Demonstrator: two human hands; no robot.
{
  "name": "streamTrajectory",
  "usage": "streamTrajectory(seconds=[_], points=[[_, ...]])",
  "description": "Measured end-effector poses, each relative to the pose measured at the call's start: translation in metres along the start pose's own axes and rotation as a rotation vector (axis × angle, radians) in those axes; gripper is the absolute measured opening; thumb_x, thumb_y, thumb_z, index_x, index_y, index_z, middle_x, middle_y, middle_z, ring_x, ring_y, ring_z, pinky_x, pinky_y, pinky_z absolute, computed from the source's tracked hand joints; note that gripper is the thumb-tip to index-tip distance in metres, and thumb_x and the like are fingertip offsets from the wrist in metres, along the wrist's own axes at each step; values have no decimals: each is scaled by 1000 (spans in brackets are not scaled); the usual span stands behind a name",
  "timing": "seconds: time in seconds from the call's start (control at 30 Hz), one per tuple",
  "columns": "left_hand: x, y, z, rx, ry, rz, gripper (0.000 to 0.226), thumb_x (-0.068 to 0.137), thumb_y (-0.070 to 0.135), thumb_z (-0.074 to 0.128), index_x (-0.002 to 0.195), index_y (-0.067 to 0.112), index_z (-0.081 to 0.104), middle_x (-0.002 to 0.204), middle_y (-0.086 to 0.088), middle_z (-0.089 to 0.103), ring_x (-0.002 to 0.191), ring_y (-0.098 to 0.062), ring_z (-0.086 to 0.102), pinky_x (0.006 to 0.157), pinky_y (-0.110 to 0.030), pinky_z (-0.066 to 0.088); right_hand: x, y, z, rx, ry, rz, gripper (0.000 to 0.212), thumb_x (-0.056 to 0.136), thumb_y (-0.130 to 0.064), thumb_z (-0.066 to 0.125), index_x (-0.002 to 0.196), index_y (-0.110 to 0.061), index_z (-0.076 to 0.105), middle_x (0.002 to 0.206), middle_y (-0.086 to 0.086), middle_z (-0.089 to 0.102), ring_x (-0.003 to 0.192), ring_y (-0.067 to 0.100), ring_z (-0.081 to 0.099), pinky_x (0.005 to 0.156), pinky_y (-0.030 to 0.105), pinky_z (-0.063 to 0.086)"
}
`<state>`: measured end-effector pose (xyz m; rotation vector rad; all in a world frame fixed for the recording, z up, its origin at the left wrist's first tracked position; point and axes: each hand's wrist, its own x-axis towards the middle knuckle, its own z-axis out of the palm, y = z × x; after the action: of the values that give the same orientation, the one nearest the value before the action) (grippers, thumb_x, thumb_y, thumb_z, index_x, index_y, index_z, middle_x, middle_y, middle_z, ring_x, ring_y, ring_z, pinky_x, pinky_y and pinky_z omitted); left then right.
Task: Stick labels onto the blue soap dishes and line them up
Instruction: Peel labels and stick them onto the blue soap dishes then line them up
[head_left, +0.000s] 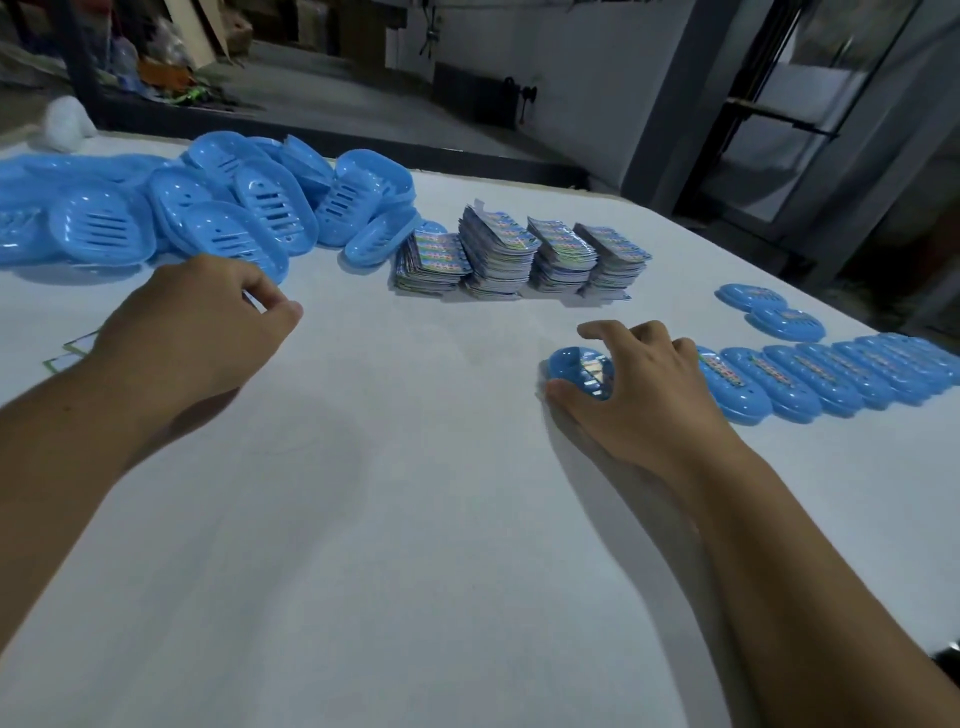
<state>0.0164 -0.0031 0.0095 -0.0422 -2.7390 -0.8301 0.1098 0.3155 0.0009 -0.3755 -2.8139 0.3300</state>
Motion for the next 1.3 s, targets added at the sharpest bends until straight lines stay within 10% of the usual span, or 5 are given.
streamTrajectory(seconds=[0.37, 0.7, 0.9, 1.3], points=[[3, -2, -1, 2, -12, 4, 21, 88, 49, 66, 77, 31, 61, 83, 8, 67, 82, -24, 64, 82, -44, 54, 17, 8, -9, 61, -44, 2, 66, 77, -70, 64, 136, -44, 51, 111, -7, 42, 122, 27, 41, 91, 36, 34], [12, -19, -6, 72, 77, -5, 18, 92, 42, 61, 81, 28, 65, 86, 3, 69, 80, -25, 63, 70, -36, 51, 53, -113, 11, 150, -206, -400, 36, 90, -51, 68, 120, -33, 65, 90, -17, 64, 75, -3, 52, 62, 19, 37], [25, -38, -12, 160, 122, -58, 19, 93, 40, 56, 87, 26, 67, 86, 0, 70, 81, -28, 65, 71, -35, 52, 72, -175, 46, 221, -235, -462, 30, 90, -45, 69, 116, -29, 68, 79, -20, 60, 87, 12, 60, 73, 29, 44], [37, -55, -6, 254, 167, -76, 18, 93, 38, 56, 98, 25, 68, 90, 0, 66, 79, -26, 57, 65, -31, 38, 71, -220, 89, 342, -97, -490, 49, 93, -36, 62, 141, -26, 56, 138, -1, 55, 121, 25, 56, 101, 41, 48]])
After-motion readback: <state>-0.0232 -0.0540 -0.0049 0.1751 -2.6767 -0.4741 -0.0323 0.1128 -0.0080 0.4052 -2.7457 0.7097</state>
